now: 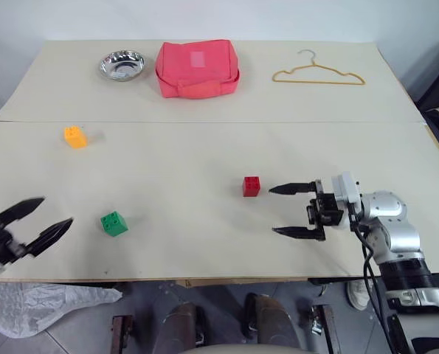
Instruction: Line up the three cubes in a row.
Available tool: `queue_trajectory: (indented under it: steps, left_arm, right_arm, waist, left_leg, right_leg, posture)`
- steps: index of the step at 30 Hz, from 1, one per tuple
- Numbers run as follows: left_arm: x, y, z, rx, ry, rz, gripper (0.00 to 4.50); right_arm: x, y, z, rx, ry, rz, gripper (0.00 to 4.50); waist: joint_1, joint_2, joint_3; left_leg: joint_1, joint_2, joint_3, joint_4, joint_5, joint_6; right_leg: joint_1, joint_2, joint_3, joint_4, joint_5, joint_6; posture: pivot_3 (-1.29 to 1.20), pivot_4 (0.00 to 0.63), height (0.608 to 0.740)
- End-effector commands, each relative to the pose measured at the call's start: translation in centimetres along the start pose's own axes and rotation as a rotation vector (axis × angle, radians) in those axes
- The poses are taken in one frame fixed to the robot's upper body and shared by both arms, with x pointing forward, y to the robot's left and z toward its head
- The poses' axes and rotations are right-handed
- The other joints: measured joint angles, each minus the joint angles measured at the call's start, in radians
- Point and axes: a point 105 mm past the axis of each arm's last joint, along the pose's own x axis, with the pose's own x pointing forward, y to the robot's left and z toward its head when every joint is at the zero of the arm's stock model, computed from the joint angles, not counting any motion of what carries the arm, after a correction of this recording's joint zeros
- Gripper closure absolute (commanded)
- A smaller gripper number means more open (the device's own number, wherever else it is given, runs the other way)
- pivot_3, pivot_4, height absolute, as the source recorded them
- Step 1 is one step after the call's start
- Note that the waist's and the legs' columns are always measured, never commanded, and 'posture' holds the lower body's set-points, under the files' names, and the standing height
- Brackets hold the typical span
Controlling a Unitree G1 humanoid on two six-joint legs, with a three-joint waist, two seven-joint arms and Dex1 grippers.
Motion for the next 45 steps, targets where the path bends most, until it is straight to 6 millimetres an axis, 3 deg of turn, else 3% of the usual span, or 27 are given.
queue_trajectory:
  steps: [1,6,10,17,22,28,33,37,42,45]
  left_arm:
    - [-2.8,1.0,-1.2,0.022,0.056,0.060,0.00]
    - [-1.4,-1.2,-0.1,0.034,0.018,-0.060,0.00]
    - [2.7,-3.9,1.3,0.097,-0.024,-0.215,0.00]
    - [6.8,-4.9,-0.1,0.089,0.043,-0.338,0.00]
    - [8.1,-5.0,-0.1,0.111,0.049,-0.399,1.16]
    - [9.9,-6.0,0.3,0.146,0.032,-0.491,2.99]
    - [12.6,-6.5,3.1,0.184,-0.057,-0.540,3.02]
    - [16.6,-10.2,7.3,0.278,-0.112,-0.754,3.02]
    - [22.0,-13.1,8.8,0.351,-0.095,-0.881,3.02]
    - [24.8,-14.3,8.4,0.394,-0.029,-0.923,3.02]
  right_arm:
    - [0.3,1.4,0.7,-0.044,-0.025,0.104,0.03]
    - [0.3,1.1,1.0,-0.081,-0.033,0.084,0.03]
    - [0.2,0.5,1.0,-0.112,-0.021,0.041,0.03]
    - [1.1,0.7,0.8,-0.090,0.004,0.102,0.03]
    - [1.5,0.5,0.8,-0.102,0.009,0.084,0.00]
    - [1.4,1.1,0.4,-0.087,0.016,0.068,0.00]
    - [0.8,1.4,0.6,-0.080,0.018,0.004,0.00]
    - [-0.5,1.0,1.3,-0.084,-0.006,-0.152,0.00]
    - [-1.9,1.2,1.5,-0.077,-0.023,-0.272,0.00]
    - [-2.3,1.4,2.1,-0.089,-0.034,-0.325,0.00]
  waist:
    - [0.000,0.000,0.000]
    - [0.016,-0.004,-0.001]
    - [0.025,-0.003,-0.001]
    - [0.015,-0.003,-0.001]
    - [0.007,-0.003,-0.001]
    - [0.013,-0.004,-0.001]
    - [0.027,-0.004,-0.001]
    - [0.051,-0.004,-0.001]
    - [0.054,-0.005,-0.001]
    - [0.050,-0.005,-0.001]
  left_leg:
    - [0.000,0.000,0.000,0.000,0.000,0.000]
    - [0.000,0.000,-0.002,0.000,0.000,0.000]
    - [0.000,0.000,-0.002,0.000,0.000,0.000]
    - [0.000,0.000,-0.001,0.000,0.000,-0.001]
    - [0.000,0.000,0.000,0.001,0.000,-0.001]
    - [-0.001,-0.001,-0.001,0.001,0.000,0.000]
    - [-0.001,-0.001,-0.001,0.003,0.000,0.000]
    - [-0.004,-0.002,-0.004,0.010,0.000,0.000]
    - [-0.004,-0.003,-0.003,0.012,0.000,0.000]
    - [-0.004,-0.007,-0.002,0.012,0.000,0.000]
  right_leg:
    - [0.000,0.000,0.000,0.000,0.000,0.000]
    - [0.001,-0.001,0.000,0.000,0.000,0.000]
    - [0.001,-0.002,0.000,0.000,0.000,0.000]
    - [0.000,0.000,-0.001,0.001,0.000,-0.001]
    - [-0.001,0.000,-0.001,0.001,0.000,-0.001]
    - [0.000,0.000,-0.001,0.002,0.000,-0.001]
    - [0.000,0.000,-0.001,0.003,0.000,-0.001]
    - [0.000,0.000,-0.002,0.007,0.000,-0.001]
    - [0.001,0.000,-0.002,0.008,0.000,0.000]
    - [0.001,0.001,-0.002,0.008,0.000,0.000]
  posture:
    - [0.00,0.150,0.740]
    - [0.00,0.150,0.740]
    - [0.00,0.150,0.740]
    - [0.00,0.150,0.740]
    - [0.00,0.150,0.740]
    - [0.00,0.150,0.740]
    - [0.00,0.150,0.740]
    - [0.00,0.150,0.740]
    - [0.00,0.150,0.740]
    - [0.00,0.150,0.740]
